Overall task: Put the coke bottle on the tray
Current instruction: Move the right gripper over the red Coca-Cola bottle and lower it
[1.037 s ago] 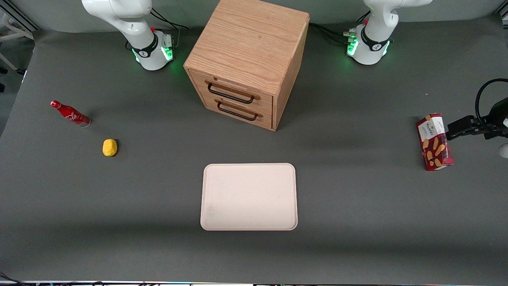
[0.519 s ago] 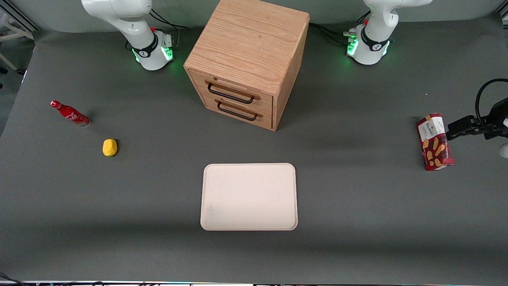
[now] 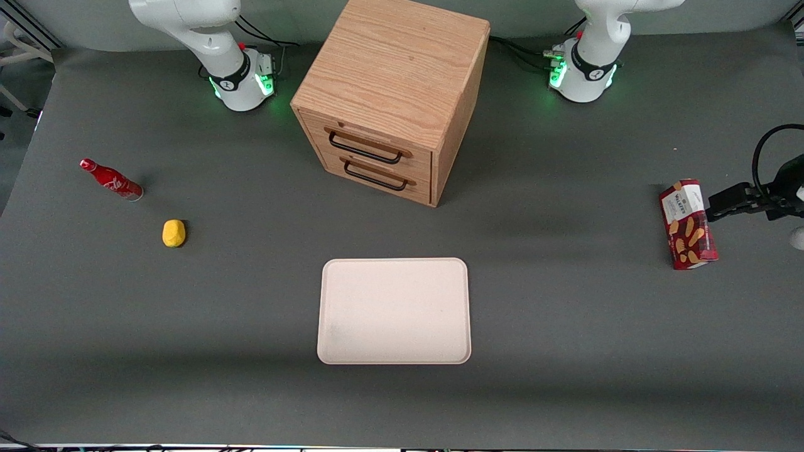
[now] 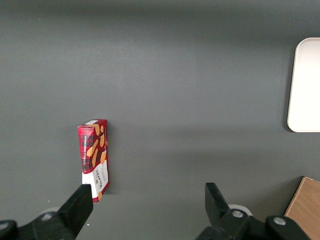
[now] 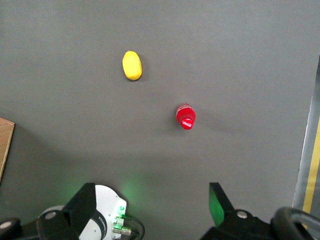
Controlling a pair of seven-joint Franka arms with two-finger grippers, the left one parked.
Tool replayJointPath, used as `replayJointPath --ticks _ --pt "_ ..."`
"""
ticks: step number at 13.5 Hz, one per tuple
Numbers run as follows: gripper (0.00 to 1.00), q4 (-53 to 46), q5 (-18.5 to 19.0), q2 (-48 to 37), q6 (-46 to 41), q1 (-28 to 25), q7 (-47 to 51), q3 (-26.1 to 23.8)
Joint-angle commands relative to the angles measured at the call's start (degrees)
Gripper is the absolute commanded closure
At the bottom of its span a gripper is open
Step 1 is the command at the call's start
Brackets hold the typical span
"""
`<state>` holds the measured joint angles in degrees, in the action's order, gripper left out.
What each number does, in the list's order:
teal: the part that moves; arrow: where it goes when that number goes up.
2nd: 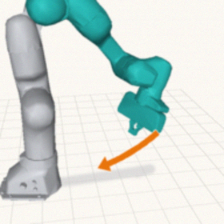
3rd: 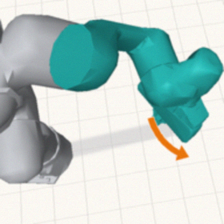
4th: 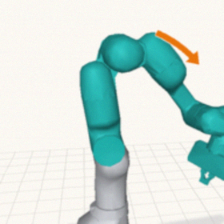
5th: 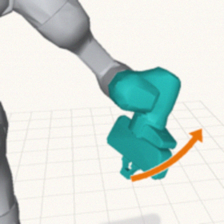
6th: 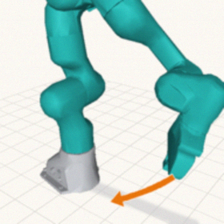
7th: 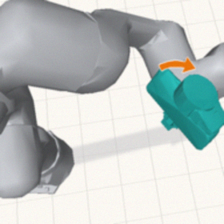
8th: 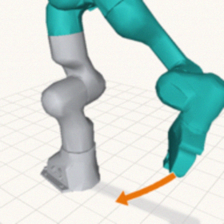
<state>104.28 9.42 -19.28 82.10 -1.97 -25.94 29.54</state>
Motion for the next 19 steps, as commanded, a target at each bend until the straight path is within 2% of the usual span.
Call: replayJointPath --ticks 1,7,11,19 --pt "0.00 1.72 2.36 -2.07 0.08 -1.54 2.39 0.52" --pt "0.01 11.54 5.07 -0.84 11.40 -0.75 2.47 0.78" --pt "0.01 18.05 5.17 0.99 21.15 0.56 2.48 1.31" --pt "0.02 30.17 5.17 5.66 39.61 0.30 1.86 6.58"
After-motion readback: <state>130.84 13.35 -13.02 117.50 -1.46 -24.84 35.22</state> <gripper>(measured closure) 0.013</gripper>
